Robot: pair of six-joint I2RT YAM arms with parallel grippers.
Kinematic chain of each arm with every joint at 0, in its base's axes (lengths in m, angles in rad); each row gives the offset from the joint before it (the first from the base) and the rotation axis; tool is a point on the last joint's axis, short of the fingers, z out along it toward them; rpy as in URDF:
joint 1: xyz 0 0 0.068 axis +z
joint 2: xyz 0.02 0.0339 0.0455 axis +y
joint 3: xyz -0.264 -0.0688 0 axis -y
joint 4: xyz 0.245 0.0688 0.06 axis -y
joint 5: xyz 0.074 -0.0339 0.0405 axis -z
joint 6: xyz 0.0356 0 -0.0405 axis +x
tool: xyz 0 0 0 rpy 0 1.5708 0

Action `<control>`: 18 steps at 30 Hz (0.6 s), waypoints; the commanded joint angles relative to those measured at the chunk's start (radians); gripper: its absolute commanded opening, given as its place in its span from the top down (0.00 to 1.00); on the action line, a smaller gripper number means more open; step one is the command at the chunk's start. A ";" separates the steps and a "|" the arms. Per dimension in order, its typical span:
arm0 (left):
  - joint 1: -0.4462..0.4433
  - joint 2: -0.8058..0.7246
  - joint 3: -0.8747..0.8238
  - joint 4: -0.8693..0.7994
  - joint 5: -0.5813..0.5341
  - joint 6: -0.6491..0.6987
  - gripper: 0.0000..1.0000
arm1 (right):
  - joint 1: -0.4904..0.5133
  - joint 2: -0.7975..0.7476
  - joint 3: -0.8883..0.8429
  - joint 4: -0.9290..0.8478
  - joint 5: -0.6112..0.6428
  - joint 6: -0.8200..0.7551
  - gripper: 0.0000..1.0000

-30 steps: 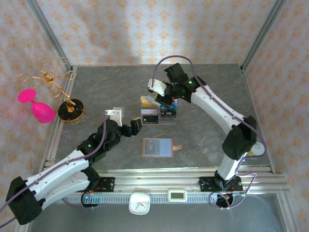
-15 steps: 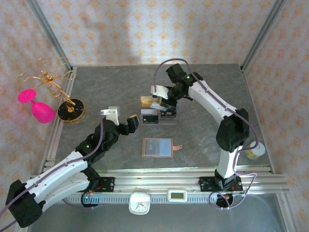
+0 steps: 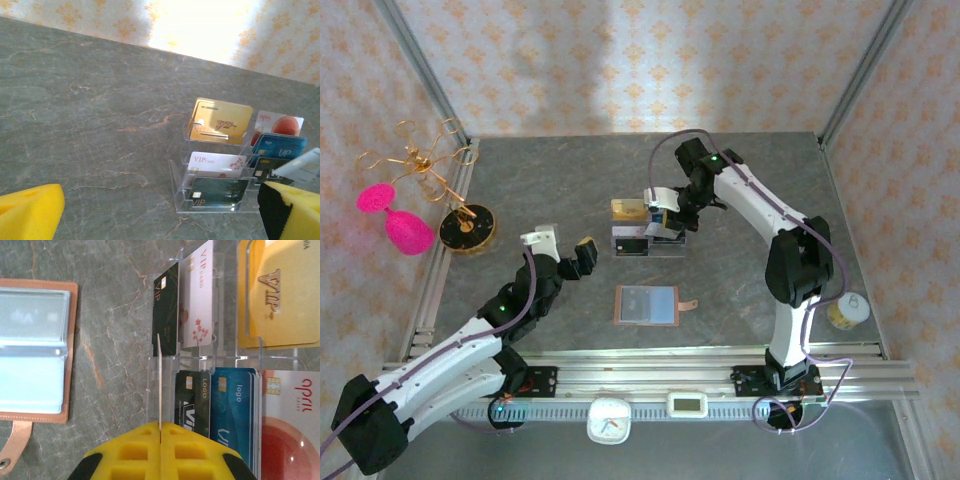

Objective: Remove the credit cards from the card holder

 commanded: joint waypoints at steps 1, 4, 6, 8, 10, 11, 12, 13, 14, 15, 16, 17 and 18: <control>0.011 0.002 -0.010 0.045 -0.056 0.016 0.01 | -0.007 0.017 -0.018 -0.048 -0.008 -0.061 1.00; 0.017 0.021 -0.005 0.050 -0.055 0.018 0.01 | -0.007 0.021 -0.036 -0.049 -0.005 -0.076 1.00; 0.018 0.035 -0.001 0.055 -0.054 0.020 0.01 | -0.009 0.023 -0.051 -0.037 0.007 -0.080 1.00; 0.021 0.044 0.002 0.059 -0.051 0.021 0.01 | -0.008 0.029 -0.060 -0.016 0.025 -0.071 1.00; 0.023 0.050 0.006 0.064 -0.046 0.023 0.01 | -0.009 0.041 -0.056 -0.005 0.045 -0.059 1.00; 0.023 0.052 0.007 0.066 -0.044 0.025 0.01 | -0.009 0.045 -0.057 0.002 0.054 -0.053 1.00; 0.024 0.053 0.005 0.069 -0.043 0.024 0.01 | -0.008 0.050 -0.059 0.015 0.064 -0.047 1.00; 0.024 0.055 0.005 0.072 -0.039 0.023 0.01 | -0.009 0.053 -0.059 0.029 0.074 -0.037 1.00; 0.026 0.056 0.004 0.074 -0.036 0.023 0.01 | -0.010 0.058 -0.058 0.039 0.080 -0.031 1.00; 0.026 0.059 0.002 0.078 -0.032 0.023 0.01 | -0.009 0.063 -0.055 0.042 0.085 -0.029 1.00; 0.027 0.062 0.003 0.079 -0.029 0.022 0.01 | -0.010 0.070 -0.051 0.046 0.088 -0.025 1.00; 0.028 0.065 0.002 0.081 -0.029 0.022 0.01 | -0.009 0.073 -0.050 0.052 0.091 -0.018 1.00; 0.028 0.068 0.003 0.083 -0.027 0.022 0.01 | -0.008 0.076 -0.047 0.060 0.095 -0.012 1.00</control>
